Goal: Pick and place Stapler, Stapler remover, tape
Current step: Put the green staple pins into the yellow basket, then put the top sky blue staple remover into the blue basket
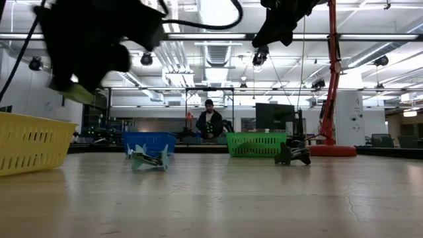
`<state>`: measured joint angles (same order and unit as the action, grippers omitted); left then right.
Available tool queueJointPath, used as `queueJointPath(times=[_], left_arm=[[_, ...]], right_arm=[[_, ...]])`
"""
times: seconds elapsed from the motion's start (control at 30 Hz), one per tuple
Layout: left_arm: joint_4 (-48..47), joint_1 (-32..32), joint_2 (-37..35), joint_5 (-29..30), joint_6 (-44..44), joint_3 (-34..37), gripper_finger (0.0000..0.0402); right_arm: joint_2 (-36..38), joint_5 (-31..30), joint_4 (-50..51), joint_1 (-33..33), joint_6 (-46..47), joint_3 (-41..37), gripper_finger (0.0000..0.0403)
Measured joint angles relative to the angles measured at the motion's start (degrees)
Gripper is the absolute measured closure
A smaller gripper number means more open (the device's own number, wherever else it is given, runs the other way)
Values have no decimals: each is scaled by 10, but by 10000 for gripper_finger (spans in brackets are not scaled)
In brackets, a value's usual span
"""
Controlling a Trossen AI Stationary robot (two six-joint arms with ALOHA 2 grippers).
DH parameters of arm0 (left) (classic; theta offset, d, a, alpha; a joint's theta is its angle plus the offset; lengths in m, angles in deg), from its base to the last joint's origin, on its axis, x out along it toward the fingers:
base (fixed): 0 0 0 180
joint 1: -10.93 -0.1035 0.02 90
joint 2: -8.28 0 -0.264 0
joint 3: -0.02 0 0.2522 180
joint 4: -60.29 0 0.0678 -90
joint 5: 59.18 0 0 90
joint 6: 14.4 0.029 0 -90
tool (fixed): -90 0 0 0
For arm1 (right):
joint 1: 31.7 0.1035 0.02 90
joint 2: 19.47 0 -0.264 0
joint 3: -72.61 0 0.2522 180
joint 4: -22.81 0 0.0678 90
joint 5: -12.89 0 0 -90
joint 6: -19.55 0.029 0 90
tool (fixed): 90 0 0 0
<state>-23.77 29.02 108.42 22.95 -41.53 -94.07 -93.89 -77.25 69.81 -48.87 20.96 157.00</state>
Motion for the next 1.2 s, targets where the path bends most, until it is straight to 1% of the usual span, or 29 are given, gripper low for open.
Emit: queueJointPath(times=[0.17, 0.3, 0.43, 0.6, 0.73, 0.8, 0.93, 1.07, 1.2], left_arm=[[-15, 50, 0, -10, -21, 7, 156], [-28, 74, 0, -20, -47, 27, 156], [-25, 92, 0, -65, -64, 67, 156], [-18, 98, 0, -88, -123, 112, 156], [34, 96, -1, -130, -154, 124, 153], [51, 96, -1, -137, -180, 124, 146], [49, 96, -2, -138, -223, 129, 124], [46, 96, -2, -142, -229, 132, 97], [38, 92, -2, -143, -229, 129, 81]], right_arm=[[-8, 0, -7, 0, -4, -2, 360], [-10, 0, -13, 0, -6, -2, 360], [-11, 1, -13, 0, -18, -2, 360], [-11, 2, -12, 0, -23, -2, 360], [-11, 2, -8, 0, -33, -2, 360], [-11, 2, -8, 0, -36, -2, 360], [-11, 7, -6, 0, -36, -2, 360], [-11, 12, -8, 0, -37, -2, 360], [-11, 31, -8, 0, -40, -2, 360]])
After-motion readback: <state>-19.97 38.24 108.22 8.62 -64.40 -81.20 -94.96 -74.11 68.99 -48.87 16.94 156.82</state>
